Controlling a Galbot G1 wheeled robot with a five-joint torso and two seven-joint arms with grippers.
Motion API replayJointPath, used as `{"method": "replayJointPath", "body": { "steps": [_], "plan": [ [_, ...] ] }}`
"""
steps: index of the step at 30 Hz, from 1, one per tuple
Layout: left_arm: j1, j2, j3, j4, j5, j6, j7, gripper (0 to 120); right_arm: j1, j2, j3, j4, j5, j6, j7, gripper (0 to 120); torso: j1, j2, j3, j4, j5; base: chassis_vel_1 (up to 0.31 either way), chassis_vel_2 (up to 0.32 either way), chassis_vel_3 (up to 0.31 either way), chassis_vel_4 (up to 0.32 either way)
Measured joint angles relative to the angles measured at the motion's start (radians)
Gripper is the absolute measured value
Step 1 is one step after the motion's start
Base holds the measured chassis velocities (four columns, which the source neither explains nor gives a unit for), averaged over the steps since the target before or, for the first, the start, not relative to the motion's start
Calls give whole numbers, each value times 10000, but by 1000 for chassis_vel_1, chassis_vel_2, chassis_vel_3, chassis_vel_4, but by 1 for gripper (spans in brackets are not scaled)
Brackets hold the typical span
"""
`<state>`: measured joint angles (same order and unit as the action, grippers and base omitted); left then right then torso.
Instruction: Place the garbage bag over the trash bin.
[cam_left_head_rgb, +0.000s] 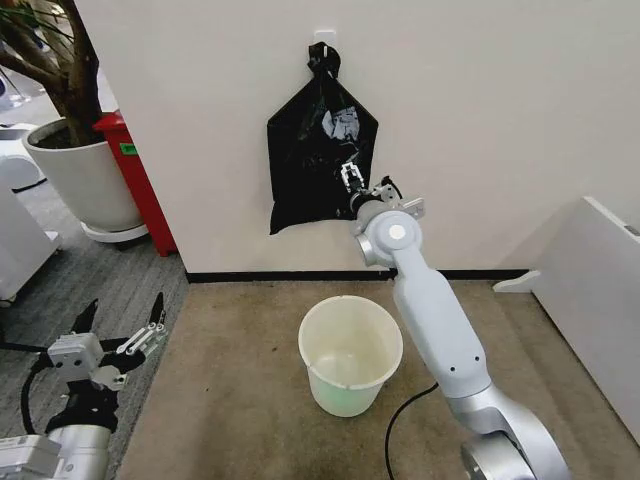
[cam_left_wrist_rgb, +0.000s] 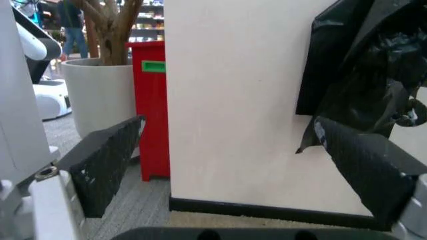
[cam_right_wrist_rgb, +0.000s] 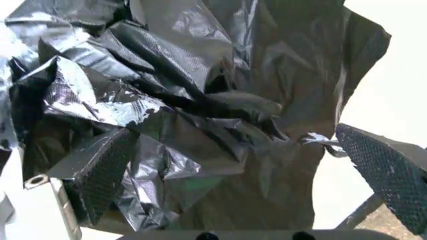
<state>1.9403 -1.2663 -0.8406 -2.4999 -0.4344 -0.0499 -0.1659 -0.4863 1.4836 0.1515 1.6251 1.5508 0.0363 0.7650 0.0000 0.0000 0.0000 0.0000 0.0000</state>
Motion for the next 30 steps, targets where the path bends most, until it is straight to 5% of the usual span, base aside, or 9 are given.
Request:
{"method": "replayJointPath", "body": {
  "steps": [12,30],
  "plan": [
    [-12,45,-15,0,-4,-64,4,100,-1519,-354,-18,941,138,-488,-179,100,0,0,0,-1,0,0,0,0,0],
    [-46,95,3,0,2,-93,30,100,-349,617,-440,-546,-505,-471,-618,100,0,0,0,1,0,0,0,0,0]
  ]
}}
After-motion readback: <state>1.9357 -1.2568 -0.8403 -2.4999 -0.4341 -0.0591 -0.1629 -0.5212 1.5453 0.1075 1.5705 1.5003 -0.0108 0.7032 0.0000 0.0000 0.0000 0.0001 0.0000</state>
